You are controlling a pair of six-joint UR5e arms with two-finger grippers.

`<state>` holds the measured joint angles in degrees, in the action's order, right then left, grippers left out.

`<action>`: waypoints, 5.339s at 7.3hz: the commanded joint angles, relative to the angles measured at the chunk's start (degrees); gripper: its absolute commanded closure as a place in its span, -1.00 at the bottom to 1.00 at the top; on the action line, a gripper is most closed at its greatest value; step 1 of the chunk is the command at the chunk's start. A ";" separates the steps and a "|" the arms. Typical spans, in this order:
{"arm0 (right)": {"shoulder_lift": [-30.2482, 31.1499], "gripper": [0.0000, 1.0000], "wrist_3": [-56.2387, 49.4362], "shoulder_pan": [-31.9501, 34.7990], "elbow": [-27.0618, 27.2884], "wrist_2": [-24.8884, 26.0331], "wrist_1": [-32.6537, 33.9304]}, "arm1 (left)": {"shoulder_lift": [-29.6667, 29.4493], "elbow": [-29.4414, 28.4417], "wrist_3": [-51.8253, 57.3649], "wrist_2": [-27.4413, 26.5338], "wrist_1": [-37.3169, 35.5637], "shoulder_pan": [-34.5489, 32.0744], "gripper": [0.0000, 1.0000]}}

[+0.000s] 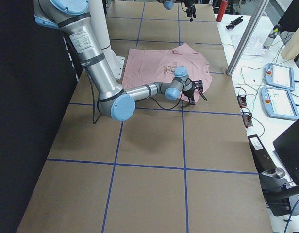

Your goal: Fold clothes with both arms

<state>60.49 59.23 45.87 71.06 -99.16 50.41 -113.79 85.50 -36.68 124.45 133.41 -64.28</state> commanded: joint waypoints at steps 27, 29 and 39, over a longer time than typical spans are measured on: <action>-3.54 -1.00 -18.45 14.95 10.51 -25.03 16.38 | -2.84 -15.19 -21.15 -23.38 6.60 15.93 -0.28; -3.27 -1.00 -18.36 14.95 10.51 -24.85 16.38 | -2.66 -15.10 -21.06 -23.29 6.52 17.95 -0.24; -2.48 -1.00 -18.09 14.86 10.59 -24.32 16.21 | -13.42 -1.48 -21.42 -23.20 -26.71 19.71 1.00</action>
<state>57.97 41.17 60.77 81.68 -123.56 66.63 -121.75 82.87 -57.80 101.31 117.46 -45.56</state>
